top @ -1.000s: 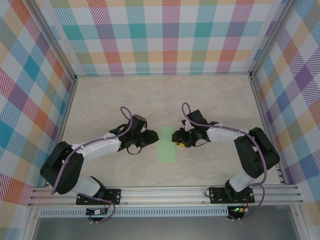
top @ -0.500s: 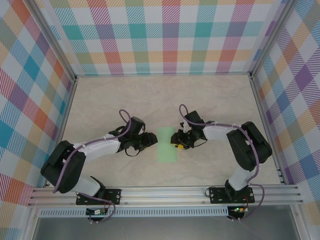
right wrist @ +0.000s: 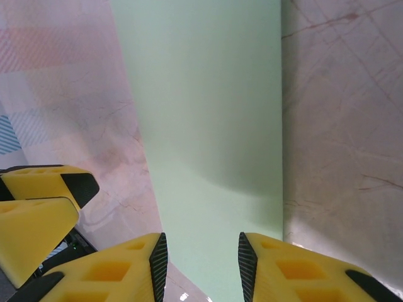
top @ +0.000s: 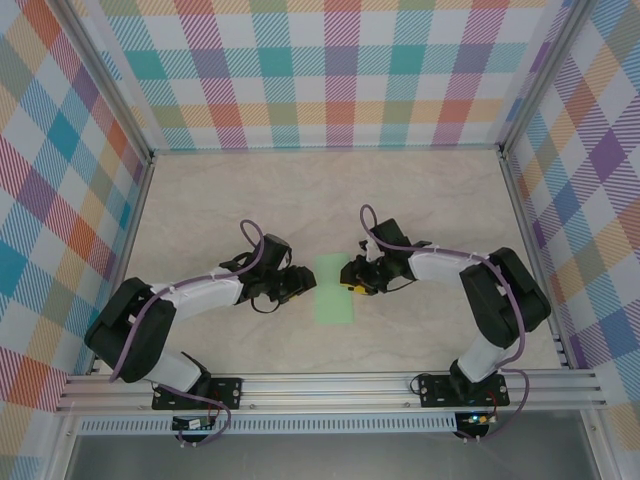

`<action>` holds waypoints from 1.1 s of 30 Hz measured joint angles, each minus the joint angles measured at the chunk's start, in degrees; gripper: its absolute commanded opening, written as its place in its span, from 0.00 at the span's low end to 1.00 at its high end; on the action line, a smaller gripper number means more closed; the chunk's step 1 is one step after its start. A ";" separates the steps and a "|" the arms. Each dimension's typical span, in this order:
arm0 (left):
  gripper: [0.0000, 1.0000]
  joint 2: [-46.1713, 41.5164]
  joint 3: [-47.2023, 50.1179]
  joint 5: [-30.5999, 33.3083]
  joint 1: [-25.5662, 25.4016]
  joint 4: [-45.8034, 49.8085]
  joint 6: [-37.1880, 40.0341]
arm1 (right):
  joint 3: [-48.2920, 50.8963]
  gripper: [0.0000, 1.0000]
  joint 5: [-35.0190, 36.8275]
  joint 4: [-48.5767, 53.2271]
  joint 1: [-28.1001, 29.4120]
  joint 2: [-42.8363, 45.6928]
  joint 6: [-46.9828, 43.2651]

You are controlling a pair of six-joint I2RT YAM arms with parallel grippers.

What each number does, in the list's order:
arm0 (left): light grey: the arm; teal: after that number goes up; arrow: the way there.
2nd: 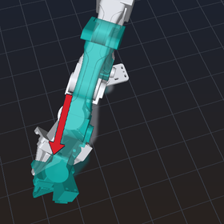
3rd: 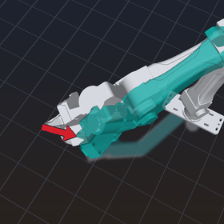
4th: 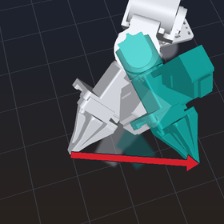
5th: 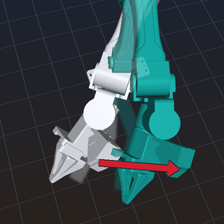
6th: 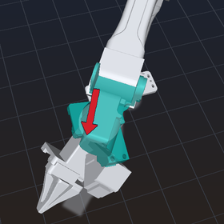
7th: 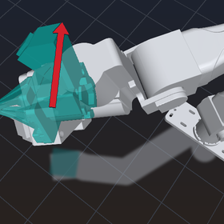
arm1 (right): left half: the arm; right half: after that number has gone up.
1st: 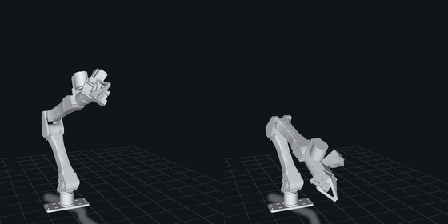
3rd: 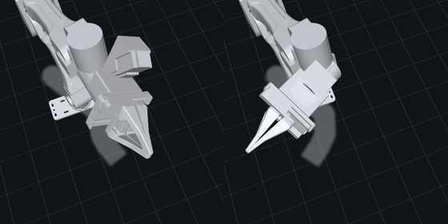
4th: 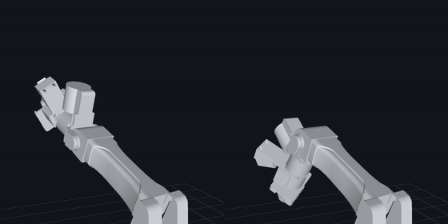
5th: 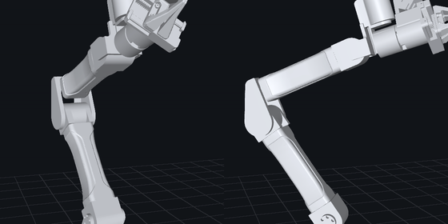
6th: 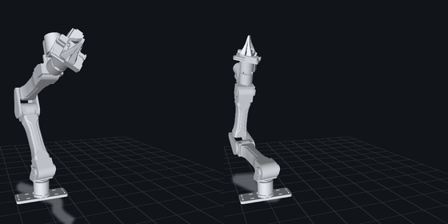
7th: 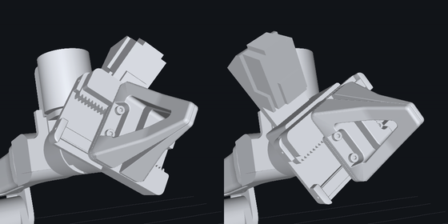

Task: Fold a paper plane with a square sheet of paper (pick it up from the middle)
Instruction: Fold the square sheet of paper in half at the center of the table.

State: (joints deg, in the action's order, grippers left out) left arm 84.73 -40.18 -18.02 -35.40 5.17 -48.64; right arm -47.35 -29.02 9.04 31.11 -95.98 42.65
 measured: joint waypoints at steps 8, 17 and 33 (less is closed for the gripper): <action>0.50 0.72 -0.02 -1.01 0.00 -0.83 -0.02 | 0.79 0.36 0.94 -0.79 0.00 -2.71 -0.04; 0.53 1.09 -0.02 -3.50 -0.04 -0.85 -1.66 | 1.66 0.36 0.50 -2.34 -0.07 -2.56 0.02; 0.61 -7.21 7.74 -6.40 -3.17 -4.13 -11.04 | 1.66 0.36 0.50 -2.34 -0.07 -2.56 0.02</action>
State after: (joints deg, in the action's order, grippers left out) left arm 77.52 -32.45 -24.43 -38.57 1.04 -59.68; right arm -45.69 -28.51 6.70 31.05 -98.54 42.68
